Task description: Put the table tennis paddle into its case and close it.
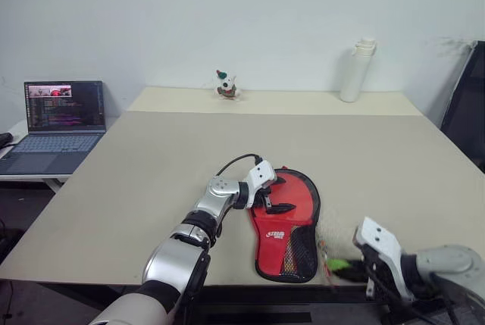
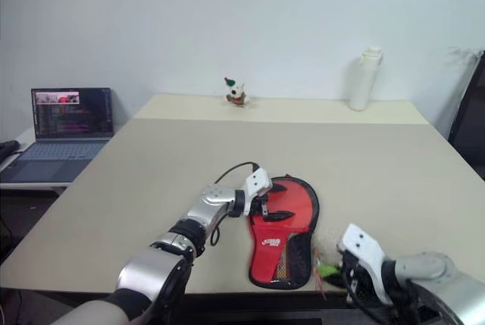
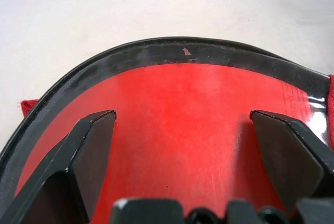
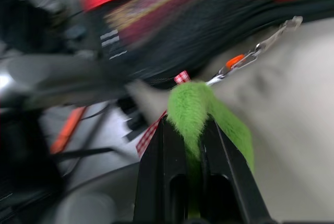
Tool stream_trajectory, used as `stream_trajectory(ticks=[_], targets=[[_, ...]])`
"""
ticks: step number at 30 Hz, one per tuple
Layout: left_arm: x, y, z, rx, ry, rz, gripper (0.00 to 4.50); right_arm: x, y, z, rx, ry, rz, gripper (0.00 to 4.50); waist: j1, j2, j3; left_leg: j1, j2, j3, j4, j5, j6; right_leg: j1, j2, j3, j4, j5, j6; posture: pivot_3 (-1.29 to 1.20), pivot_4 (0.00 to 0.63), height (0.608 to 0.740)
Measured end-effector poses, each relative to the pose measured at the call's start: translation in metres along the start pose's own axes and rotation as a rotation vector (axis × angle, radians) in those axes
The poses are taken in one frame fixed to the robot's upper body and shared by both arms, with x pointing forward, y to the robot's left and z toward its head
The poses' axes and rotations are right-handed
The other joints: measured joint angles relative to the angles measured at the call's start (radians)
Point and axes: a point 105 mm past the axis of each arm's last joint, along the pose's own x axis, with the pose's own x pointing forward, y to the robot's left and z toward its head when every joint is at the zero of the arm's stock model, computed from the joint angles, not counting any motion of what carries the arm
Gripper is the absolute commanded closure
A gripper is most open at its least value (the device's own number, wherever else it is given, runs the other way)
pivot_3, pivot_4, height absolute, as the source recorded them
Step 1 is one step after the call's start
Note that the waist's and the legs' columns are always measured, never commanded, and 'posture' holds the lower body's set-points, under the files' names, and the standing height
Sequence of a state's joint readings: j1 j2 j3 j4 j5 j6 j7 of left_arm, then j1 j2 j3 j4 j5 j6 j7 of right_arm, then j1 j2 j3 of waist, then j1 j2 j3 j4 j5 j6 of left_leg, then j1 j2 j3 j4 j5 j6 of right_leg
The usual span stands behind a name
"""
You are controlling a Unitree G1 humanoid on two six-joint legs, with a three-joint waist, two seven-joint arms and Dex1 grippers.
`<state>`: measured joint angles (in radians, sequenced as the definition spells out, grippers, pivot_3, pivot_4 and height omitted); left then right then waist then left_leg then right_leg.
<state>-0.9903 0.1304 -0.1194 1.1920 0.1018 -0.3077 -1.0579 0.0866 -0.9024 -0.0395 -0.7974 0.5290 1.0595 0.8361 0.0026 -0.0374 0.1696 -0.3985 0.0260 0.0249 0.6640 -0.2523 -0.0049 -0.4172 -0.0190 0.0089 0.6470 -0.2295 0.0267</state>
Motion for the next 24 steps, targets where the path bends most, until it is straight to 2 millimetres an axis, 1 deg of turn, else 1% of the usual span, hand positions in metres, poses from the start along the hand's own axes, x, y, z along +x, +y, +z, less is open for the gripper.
stream_trajectory(ticks=[4, 9, 11, 18, 21, 24], targets=[[0.000, 0.000, 0.000, -0.001, 0.001, 0.003, 0.00, 0.000, 0.027, -0.009, 0.021, 0.024, 0.102, 4.47, 0.000, 0.000, 0.000, 0.001, 0.000, -0.001, 0.000, 0.000, 0.000, 0.002, 0.000, -0.001, -0.001, 0.000, 0.000, 0.00, 0.150, 0.740], [0.000, 0.001, -0.001, -0.001, 0.003, 0.008, 0.00, -0.003, 0.048, -0.005, 0.037, -0.006, 0.200, 4.47, -0.001, -0.001, 0.000, 0.001, 0.000, -0.001, 0.000, 0.000, 0.000, 0.003, 0.000, -0.002, -0.001, 0.000, 0.000, 0.00, 0.150, 0.740], [0.000, 0.001, -0.001, -0.002, 0.003, 0.011, 0.00, -0.003, 0.052, -0.002, 0.039, -0.019, 0.216, 4.47, -0.001, -0.001, 0.000, 0.001, 0.000, -0.002, 0.000, 0.000, 0.000, 0.003, 0.000, -0.002, -0.001, 0.000, 0.000, 0.00, 0.150, 0.740], [0.000, 0.001, 0.000, 0.004, 0.002, 0.015, 0.00, -0.002, 0.050, 0.006, 0.020, -0.038, 0.210, 4.47, -0.001, -0.001, 0.000, 0.002, 0.000, -0.002, 0.000, 0.000, 0.000, 0.003, 0.000, -0.002, -0.001, 0.000, 0.000, 0.00, 0.150, 0.740], [0.000, 0.001, 0.000, 0.005, 0.002, 0.015, 0.00, -0.002, 0.048, 0.010, 0.008, -0.040, 0.209, 3.65, -0.001, -0.001, 0.000, 0.002, 0.000, -0.002, 0.000, 0.000, 0.000, 0.003, 0.000, -0.002, -0.001, 0.000, 0.000, 0.00, 0.150, 0.740], [0.000, 0.001, 0.000, 0.006, 0.002, 0.016, 0.00, -0.004, 0.047, 0.015, -0.012, -0.050, 0.228, 2.61, -0.002, -0.001, 0.000, 0.002, 0.000, -0.001, 0.000, 0.000, 0.000, 0.003, 0.000, -0.001, -0.001, 0.000, 0.000, 0.00, 0.150, 0.740]])
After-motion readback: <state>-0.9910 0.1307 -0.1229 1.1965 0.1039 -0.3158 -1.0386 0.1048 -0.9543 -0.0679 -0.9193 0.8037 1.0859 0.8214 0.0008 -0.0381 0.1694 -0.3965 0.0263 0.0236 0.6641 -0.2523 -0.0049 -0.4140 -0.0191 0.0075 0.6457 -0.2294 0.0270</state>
